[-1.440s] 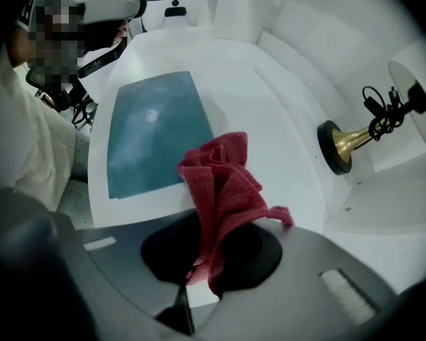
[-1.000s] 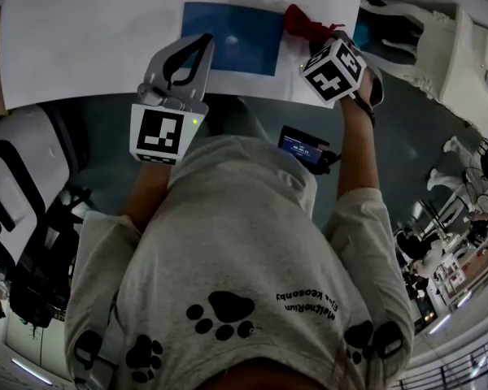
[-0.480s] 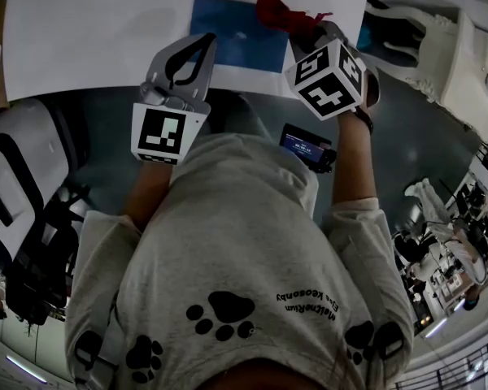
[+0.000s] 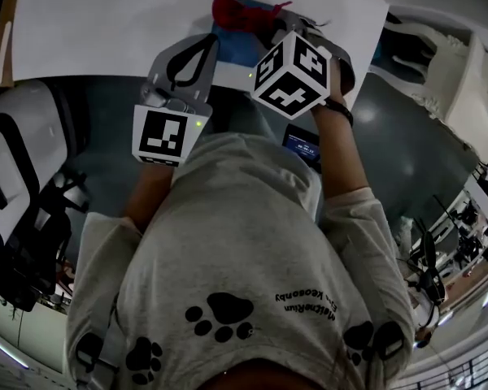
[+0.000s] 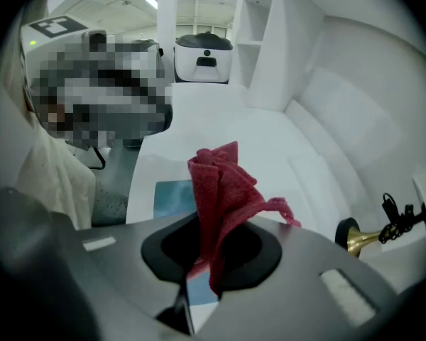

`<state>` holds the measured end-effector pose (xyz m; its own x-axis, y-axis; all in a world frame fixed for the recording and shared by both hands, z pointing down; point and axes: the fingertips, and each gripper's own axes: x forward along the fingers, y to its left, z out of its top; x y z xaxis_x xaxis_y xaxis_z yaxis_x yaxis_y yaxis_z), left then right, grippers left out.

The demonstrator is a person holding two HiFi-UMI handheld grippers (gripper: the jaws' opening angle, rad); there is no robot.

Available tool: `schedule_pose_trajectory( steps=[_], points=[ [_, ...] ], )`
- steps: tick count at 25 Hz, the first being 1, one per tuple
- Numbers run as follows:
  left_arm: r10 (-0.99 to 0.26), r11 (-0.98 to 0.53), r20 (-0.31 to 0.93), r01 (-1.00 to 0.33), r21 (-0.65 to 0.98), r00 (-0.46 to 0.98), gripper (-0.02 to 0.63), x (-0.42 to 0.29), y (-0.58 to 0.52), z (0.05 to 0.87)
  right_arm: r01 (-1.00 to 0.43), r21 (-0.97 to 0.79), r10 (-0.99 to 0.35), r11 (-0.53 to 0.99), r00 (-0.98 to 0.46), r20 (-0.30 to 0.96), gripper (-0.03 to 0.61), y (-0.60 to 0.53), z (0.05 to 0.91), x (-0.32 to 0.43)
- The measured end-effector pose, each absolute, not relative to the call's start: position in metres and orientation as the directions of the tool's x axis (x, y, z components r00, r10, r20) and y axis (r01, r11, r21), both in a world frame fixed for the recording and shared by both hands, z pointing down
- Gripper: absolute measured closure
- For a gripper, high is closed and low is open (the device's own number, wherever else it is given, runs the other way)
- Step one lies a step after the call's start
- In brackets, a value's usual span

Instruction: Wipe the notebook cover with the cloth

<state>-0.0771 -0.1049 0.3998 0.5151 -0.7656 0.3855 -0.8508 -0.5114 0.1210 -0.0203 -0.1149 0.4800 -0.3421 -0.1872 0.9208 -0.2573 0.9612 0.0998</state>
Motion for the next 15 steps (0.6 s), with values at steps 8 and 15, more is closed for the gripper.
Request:
schedule_pose_trajectory(
  steps=[8,15],
  points=[
    [-0.784,-0.469,0.398,-0.875,0.123,0.476,0.617,-0.099,-0.106,0.405,-0.133,0.090,-0.132,0.987,-0.351,0.927,0.529,-0.112,0.501,-0.064],
    [-0.783,-0.459,0.411,-0.880,0.123,0.466,0.617,-0.106,-0.109,0.410,-0.062,0.082,-0.097,0.995,-0.300,0.949,0.529,-0.113,0.525,-0.074]
  ],
)
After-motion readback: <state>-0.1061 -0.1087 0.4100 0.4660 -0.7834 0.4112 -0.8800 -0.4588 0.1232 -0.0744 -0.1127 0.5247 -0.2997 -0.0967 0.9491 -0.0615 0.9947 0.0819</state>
